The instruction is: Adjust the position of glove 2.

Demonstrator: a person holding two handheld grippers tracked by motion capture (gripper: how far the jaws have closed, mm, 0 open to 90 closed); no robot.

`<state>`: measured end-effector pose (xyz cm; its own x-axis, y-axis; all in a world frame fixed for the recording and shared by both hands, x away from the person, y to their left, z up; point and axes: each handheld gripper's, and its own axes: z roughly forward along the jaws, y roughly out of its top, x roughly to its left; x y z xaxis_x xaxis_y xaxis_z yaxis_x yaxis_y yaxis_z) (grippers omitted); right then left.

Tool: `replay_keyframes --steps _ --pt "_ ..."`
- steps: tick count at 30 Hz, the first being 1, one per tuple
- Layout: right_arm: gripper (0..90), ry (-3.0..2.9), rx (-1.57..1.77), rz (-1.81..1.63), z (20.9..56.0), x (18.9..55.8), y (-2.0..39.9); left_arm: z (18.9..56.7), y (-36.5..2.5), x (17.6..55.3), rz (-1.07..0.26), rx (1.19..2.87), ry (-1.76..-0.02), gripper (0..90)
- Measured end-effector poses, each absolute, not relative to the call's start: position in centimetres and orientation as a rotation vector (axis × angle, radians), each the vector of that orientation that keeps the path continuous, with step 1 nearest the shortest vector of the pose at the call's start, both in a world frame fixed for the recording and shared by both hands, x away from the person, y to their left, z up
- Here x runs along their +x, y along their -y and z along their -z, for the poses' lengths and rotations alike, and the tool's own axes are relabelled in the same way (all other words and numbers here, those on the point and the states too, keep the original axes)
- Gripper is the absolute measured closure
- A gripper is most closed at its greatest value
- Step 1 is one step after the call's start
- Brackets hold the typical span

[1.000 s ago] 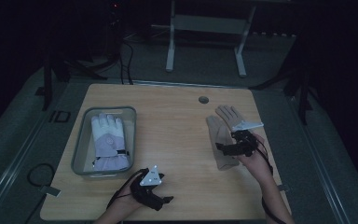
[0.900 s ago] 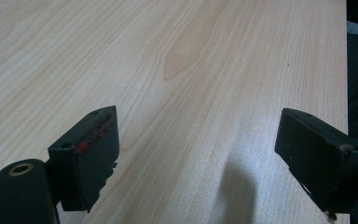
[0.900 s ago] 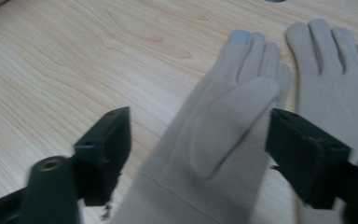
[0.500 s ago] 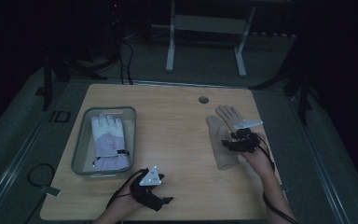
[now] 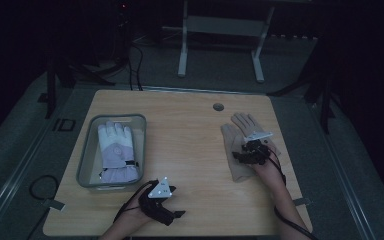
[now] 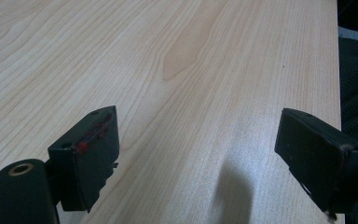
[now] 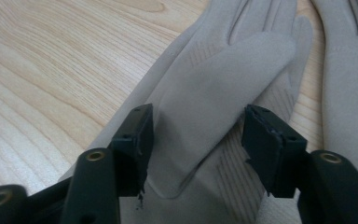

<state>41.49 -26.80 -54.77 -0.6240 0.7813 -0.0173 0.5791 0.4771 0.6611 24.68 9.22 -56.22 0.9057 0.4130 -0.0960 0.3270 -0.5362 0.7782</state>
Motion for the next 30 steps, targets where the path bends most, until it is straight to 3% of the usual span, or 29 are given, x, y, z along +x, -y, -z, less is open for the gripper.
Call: replay_keyframes --steps 9,15,25,30 --pt "78.3 -2.427 1.212 -0.958 54.6 41.0 25.9 56.2 -9.2 24.7 -0.126 2.185 -0.525 14.0" --pt "81.3 -2.378 1.301 -1.011 53.4 40.5 24.6 56.2 -9.2 24.7 -0.132 2.186 -0.525 14.0" --pt "81.5 -2.253 1.27 -1.153 46.4 39.4 18.7 56.1 -9.2 24.5 -0.145 2.177 -0.523 14.0" --pt "81.7 -2.186 1.289 -1.142 44.9 39.0 16.3 56.1 -9.2 24.6 -0.144 2.171 -0.527 14.0"
